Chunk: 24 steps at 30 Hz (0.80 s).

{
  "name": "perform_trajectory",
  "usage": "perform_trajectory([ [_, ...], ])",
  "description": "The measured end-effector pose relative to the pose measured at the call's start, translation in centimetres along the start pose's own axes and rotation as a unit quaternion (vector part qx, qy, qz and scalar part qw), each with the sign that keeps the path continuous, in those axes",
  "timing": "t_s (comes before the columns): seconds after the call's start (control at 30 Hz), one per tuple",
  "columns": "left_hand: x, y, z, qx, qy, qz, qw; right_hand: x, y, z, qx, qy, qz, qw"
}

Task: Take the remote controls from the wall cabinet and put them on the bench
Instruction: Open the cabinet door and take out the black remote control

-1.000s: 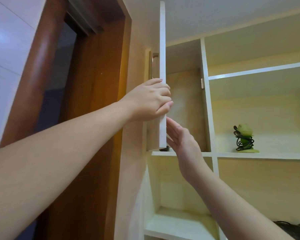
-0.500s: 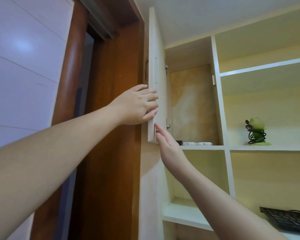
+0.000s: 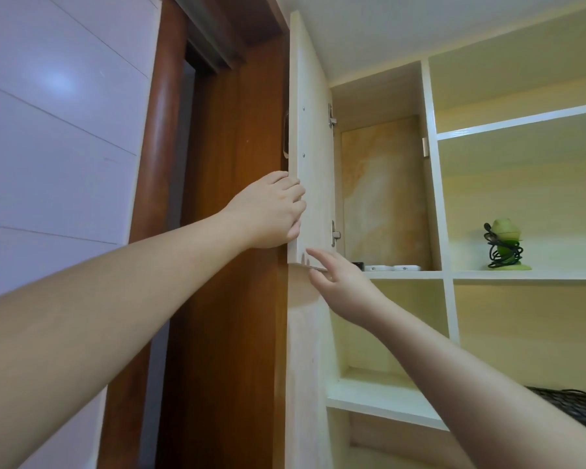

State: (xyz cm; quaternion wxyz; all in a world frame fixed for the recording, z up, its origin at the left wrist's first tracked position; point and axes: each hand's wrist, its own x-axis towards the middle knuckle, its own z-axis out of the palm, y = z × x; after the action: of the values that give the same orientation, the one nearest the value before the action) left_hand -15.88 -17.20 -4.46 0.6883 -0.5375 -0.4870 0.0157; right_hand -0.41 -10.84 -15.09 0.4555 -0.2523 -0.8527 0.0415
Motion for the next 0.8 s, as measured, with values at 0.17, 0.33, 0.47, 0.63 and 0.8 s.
perform_trajectory([
  [0.17, 1.8, 4.3, -0.9, -0.005, -0.032, 0.064, 0.997, -1.5, 3.0, -4.0, -0.203, -0.010, 0.029, 0.979],
  [0.33, 3.2, 8.9, 0.0, -0.088, -0.027, 0.057, 0.994, -2.5, 5.6, -7.1, -0.283, -0.003, 0.052, 0.958],
  [0.47, 4.7, 11.0, 0.8, -0.153, -0.048, 0.037, 0.986, -2.2, 7.5, -8.6, -0.274, -0.010, 0.060, 0.960],
  [0.63, 7.4, 13.4, 2.0, -0.286, -0.132, -0.067, 0.947, -1.3, 10.2, -9.4, -0.254, -0.006, 0.054, 0.966],
  [0.8, 9.2, 15.0, 4.1, -0.369, -0.188, -0.107, 0.904, 0.0, 12.4, -9.8, -0.240, -0.009, 0.048, 0.970],
])
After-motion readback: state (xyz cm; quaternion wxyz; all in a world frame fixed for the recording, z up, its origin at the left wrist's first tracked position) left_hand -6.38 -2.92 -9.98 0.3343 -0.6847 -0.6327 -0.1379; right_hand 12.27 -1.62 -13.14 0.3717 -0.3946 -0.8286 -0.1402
